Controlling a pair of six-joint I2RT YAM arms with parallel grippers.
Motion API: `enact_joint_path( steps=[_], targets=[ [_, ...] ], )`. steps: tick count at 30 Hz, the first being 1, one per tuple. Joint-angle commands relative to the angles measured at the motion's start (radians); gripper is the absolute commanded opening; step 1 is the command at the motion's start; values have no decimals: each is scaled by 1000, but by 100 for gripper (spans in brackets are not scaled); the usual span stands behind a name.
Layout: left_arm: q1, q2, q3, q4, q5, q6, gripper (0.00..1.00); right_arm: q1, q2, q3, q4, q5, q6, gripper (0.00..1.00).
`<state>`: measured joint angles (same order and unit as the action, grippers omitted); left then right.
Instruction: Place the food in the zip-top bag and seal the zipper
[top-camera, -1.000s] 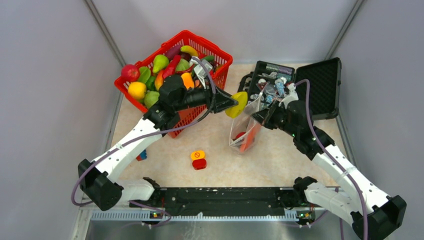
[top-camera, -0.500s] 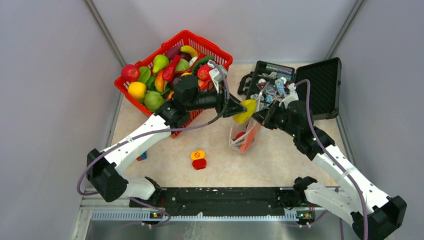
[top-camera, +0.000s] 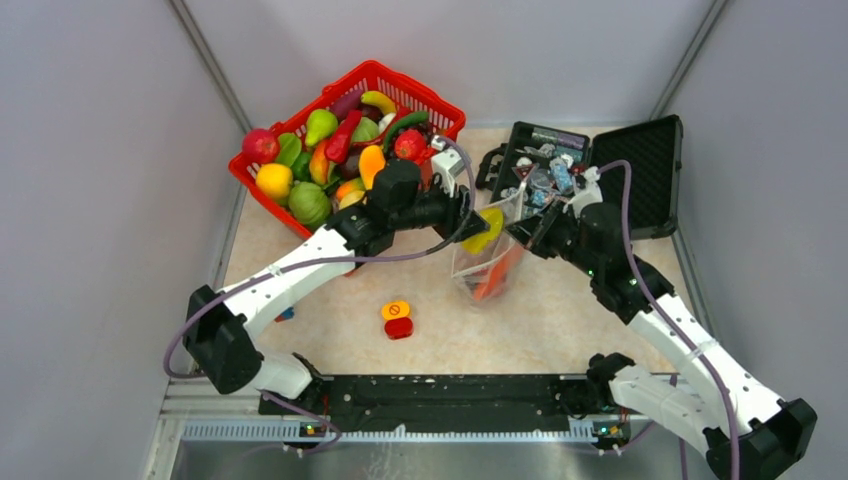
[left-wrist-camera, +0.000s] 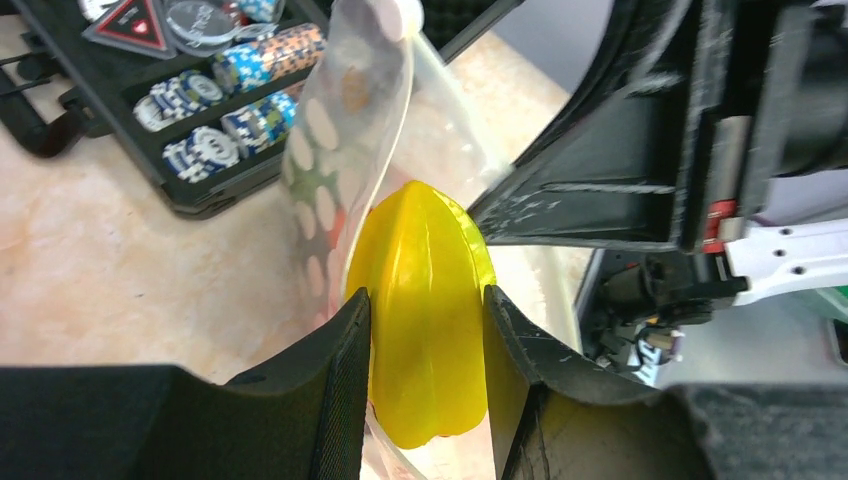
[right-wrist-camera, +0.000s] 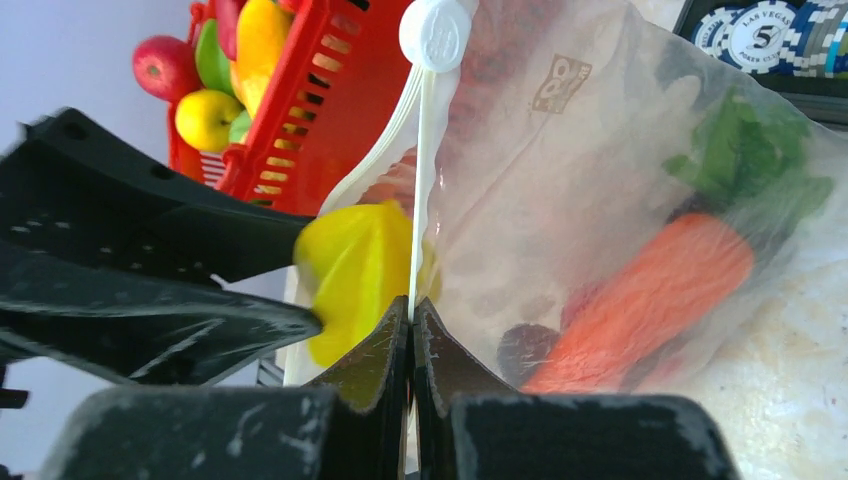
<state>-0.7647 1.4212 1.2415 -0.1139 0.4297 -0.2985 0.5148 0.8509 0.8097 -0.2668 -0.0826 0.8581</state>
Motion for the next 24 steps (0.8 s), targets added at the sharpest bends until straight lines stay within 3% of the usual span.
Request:
enact_joint_path(
  steps=[1, 9, 13, 18, 24],
  targets=[
    [-5, 31, 36, -33, -86, 65, 25, -2, -41, 16, 99, 0, 74, 0],
    [-5, 43, 105, -98, -104, 118, 68, 18, -94, -19, 110, 144, 183, 0],
    [-6, 20, 102, -95, -104, 129, 75, 40, -64, -3, 98, 181, 177, 0],
    [-5, -19, 92, -102, -123, 128, 78, 95, -13, 22, 101, 259, 170, 0],
    [-4, -108, 19, -126, -230, 137, 82, 129, 40, 37, 110, 332, 158, 0]
  ],
)
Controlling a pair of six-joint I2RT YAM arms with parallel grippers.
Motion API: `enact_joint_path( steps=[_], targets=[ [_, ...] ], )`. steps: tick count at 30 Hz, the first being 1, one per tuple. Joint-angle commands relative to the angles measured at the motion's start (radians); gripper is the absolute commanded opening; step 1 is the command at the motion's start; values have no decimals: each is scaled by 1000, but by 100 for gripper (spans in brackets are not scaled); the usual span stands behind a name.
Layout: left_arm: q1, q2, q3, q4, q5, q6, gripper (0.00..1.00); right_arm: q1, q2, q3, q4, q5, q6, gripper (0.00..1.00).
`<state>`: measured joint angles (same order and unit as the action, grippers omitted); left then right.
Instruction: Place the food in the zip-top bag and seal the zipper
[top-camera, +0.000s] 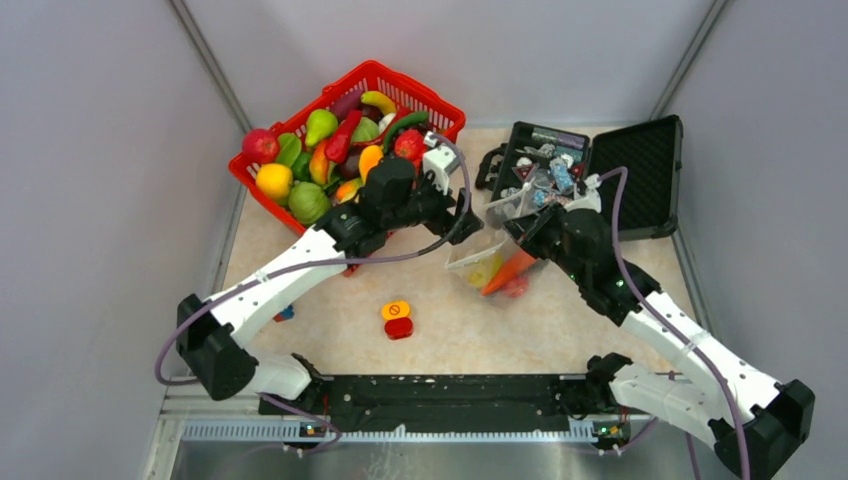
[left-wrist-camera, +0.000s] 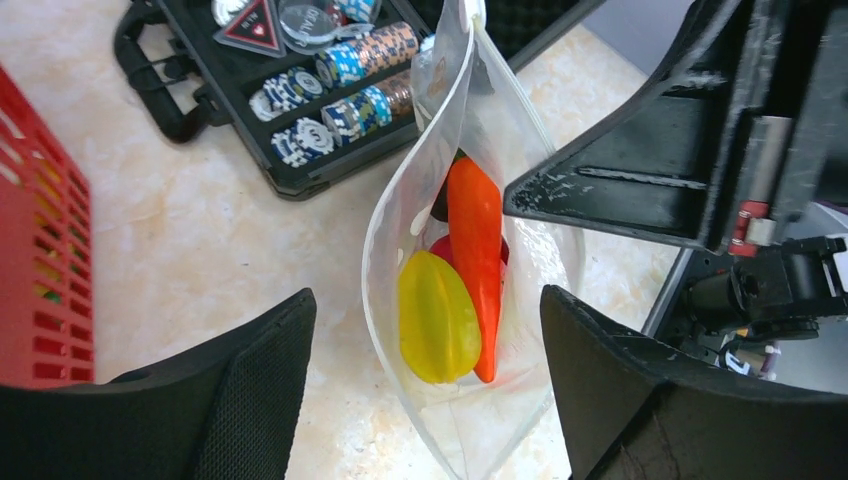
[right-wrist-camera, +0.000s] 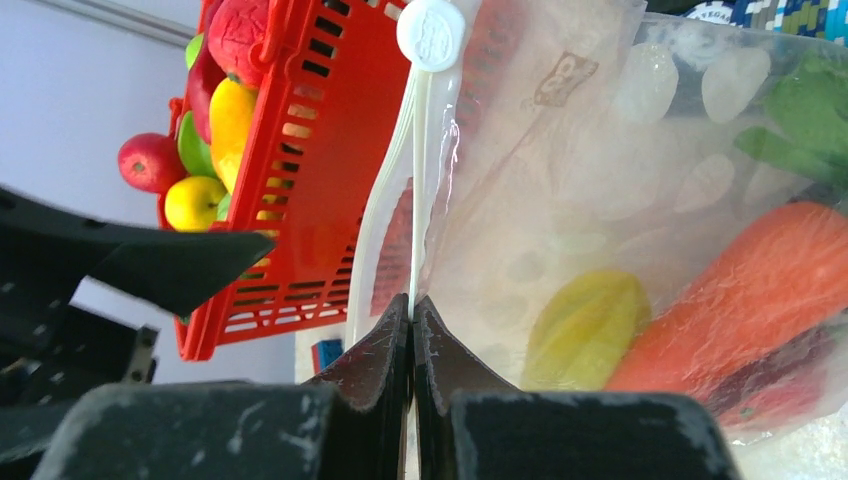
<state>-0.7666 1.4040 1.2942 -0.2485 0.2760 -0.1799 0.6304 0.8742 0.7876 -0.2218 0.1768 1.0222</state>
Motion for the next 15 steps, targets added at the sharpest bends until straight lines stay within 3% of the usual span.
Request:
enact_joint_path(
  steps=[1, 15],
  targets=[
    [-2, -107, -45, 6, -91, 20, 83, 14, 23, 57, 71, 71, -6, 0],
    [-2, -166, -78, -17, -150, 25, 86, 14, 127, 78, 155, 89, -23, 0]
  ],
)
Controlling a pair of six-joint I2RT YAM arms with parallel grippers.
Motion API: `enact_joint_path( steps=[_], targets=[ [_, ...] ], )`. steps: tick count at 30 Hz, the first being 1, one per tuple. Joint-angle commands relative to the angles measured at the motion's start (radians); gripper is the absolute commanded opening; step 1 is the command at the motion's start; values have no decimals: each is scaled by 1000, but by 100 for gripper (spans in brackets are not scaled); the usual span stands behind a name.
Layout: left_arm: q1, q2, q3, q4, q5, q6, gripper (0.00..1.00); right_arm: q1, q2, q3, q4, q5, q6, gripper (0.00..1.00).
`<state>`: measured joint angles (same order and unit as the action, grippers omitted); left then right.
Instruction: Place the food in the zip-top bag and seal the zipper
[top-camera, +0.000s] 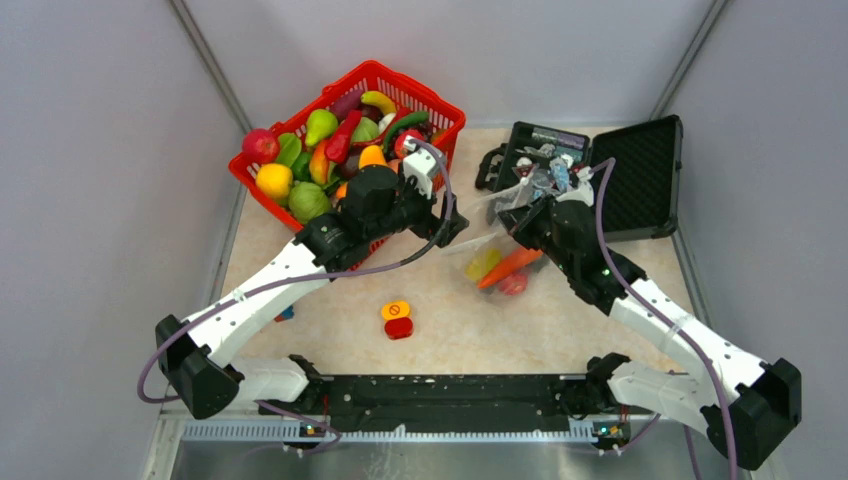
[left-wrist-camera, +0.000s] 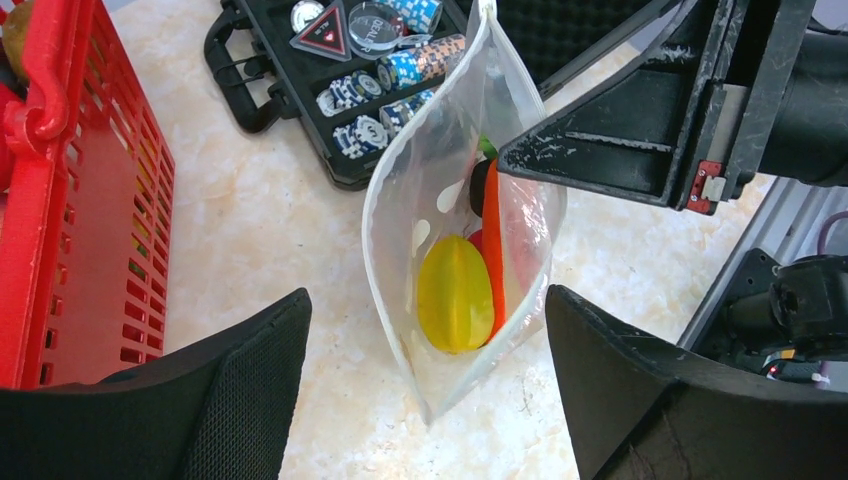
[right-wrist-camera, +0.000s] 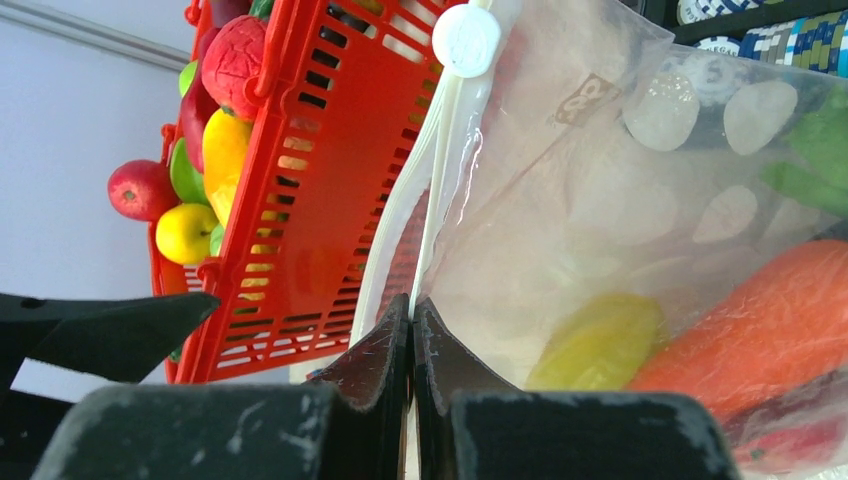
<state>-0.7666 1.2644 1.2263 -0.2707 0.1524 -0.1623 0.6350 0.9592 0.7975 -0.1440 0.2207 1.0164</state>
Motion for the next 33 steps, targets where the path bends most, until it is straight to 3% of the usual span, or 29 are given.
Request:
enact_joint_path(
  steps=[1, 13, 33],
  targets=[
    [-2, -27, -14, 7, -29, 6, 86, 10, 55, 67, 83, 57, -15, 0],
    [-2, -34, -14, -11, -58, 0, 86, 9, 152, 96, 117, 136, -37, 0],
    [-2, -48, -21, 3, -69, -1, 87, 9, 60, 32, 121, 106, -40, 0]
  ],
)
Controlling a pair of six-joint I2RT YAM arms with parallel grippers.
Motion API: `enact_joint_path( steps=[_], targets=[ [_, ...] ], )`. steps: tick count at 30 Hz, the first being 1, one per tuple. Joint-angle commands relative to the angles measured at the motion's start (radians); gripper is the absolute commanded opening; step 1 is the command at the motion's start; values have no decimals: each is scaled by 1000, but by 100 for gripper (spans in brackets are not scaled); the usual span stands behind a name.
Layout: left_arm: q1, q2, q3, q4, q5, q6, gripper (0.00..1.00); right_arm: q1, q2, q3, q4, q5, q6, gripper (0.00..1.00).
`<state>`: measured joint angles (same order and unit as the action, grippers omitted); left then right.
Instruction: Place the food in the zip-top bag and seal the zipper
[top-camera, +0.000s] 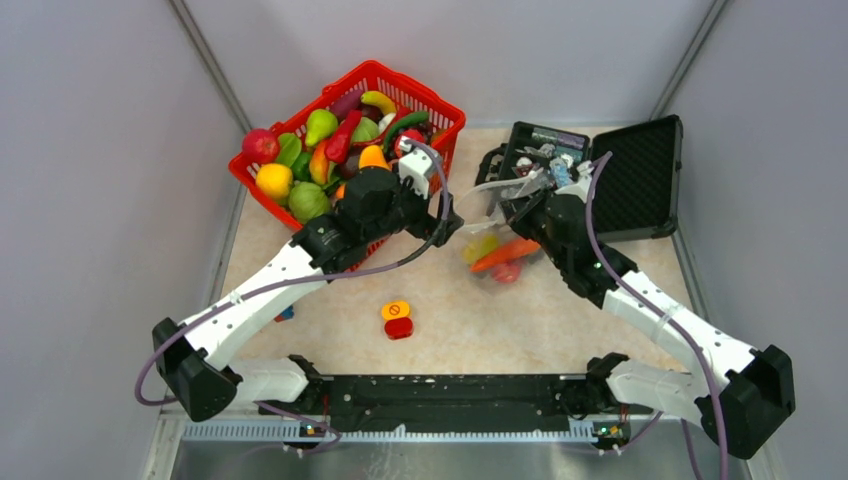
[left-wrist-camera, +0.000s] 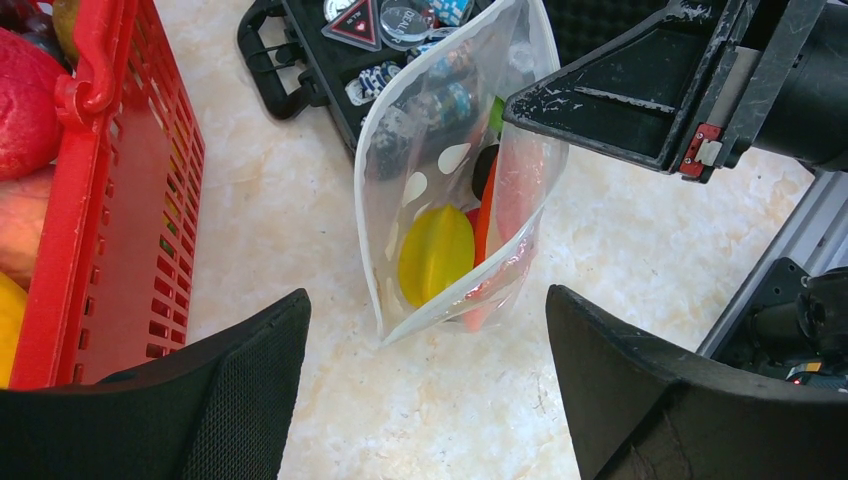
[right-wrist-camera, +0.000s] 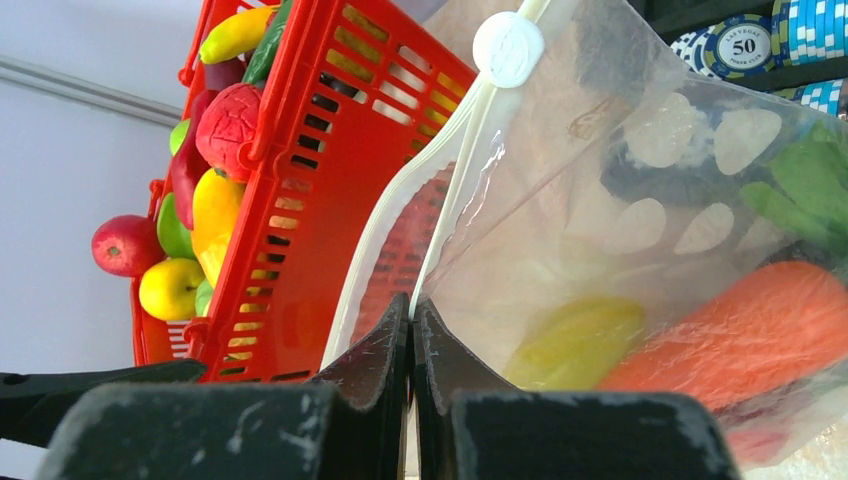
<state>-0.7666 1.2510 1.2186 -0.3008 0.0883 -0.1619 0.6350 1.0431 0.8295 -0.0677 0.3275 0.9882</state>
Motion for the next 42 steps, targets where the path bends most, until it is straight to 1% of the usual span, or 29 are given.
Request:
enact_joint_path(
  steps=[1, 19, 23, 24, 25, 28, 31, 34, 37, 40, 42],
  targets=[
    [-2, -35, -13, 34, -5, -2, 87, 9, -24, 0, 43, -2, -13, 0],
    [-2, -48, -18, 36, -26, 12, 88, 9, -22, -8, 43, -18, -19, 0],
    [-2, -72, -17, 26, -96, 21, 91, 9, -34, -12, 45, -44, -57, 0],
    [-2, -81, -18, 23, -145, 21, 93, 9, -42, -20, 50, -52, -73, 0],
    [-2, -93, -22, 22, -178, 25, 98, 9, -55, -29, 57, -61, -85, 0],
    [9, -118, -23, 13, -249, 54, 99, 9, -92, -55, 58, -83, -116, 0],
    [55, -132, -19, 6, -293, 47, 99, 9, -116, -57, 31, -104, -136, 0],
    [147, -135, -11, -13, -298, 10, 99, 9, -127, -48, -4, -119, -153, 0],
    [270, -151, -20, -21, -258, -51, 99, 8, -131, -45, -27, -129, -152, 0],
    [390, -164, -44, 24, -176, -77, 99, 8, -129, -49, -30, -151, -147, 0],
    [452, -143, -13, 13, -157, -81, 99, 8, -125, -50, -28, -159, -142, 0]
  ],
)
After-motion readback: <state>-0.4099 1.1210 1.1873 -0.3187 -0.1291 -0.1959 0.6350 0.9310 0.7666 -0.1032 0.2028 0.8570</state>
